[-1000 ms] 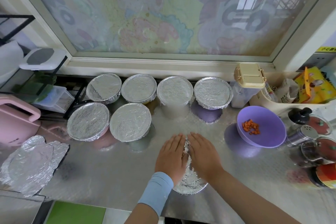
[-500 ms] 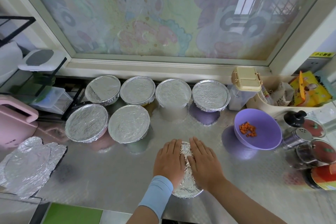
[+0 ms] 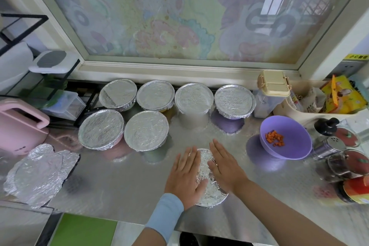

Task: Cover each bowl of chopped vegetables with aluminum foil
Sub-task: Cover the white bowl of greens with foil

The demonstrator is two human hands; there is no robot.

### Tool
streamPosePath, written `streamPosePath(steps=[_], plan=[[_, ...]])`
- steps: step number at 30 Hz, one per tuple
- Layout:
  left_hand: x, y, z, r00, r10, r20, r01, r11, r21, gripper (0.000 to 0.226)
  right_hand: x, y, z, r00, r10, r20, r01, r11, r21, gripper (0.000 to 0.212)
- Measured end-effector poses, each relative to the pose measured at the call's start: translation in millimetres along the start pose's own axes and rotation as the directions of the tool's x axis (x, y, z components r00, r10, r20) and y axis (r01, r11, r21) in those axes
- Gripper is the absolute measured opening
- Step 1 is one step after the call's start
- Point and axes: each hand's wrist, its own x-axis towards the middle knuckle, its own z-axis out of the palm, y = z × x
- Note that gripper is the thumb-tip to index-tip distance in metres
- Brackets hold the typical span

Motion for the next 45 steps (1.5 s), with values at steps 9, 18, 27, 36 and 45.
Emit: streamPosePath(steps=[9, 18, 27, 36, 45], plan=[[23.4, 3.3, -0.9, 0.995, -0.012, 0.099, 0.007, 0.998, 0.055, 0.066, -5.5, -12.7, 0.9, 1.000, 0.013, -0.014, -0.016, 0.983, -0.182, 0.082], [20.1, 28.9, -0.8, 0.966, -0.250, 0.064, 0.249, 0.968, 0.013, 0.065, -28.4, -14.0, 5.8, 0.975, 0.213, -0.059, -0.219, 0.968, -0.121, 0.089], [41.7, 14.5, -13.4, 0.996, -0.077, 0.047, 0.076, 0.997, 0.023, 0.073, -12.1, -12.7, 7.0, 0.986, 0.151, -0.073, -0.159, 0.980, -0.120, 0.086], [37.3, 19.7, -12.2, 0.985, -0.109, 0.134, 0.115, 0.993, -0.038, 0.075, -9.7, -2.3, 2.4, 0.997, 0.069, -0.044, -0.075, 0.983, -0.168, 0.081], [36.1, 25.9, -8.7, 0.986, -0.154, 0.065, 0.153, 0.988, 0.020, 0.061, -18.4, -10.4, 9.7, 0.989, 0.117, -0.094, -0.130, 0.980, -0.151, 0.081]])
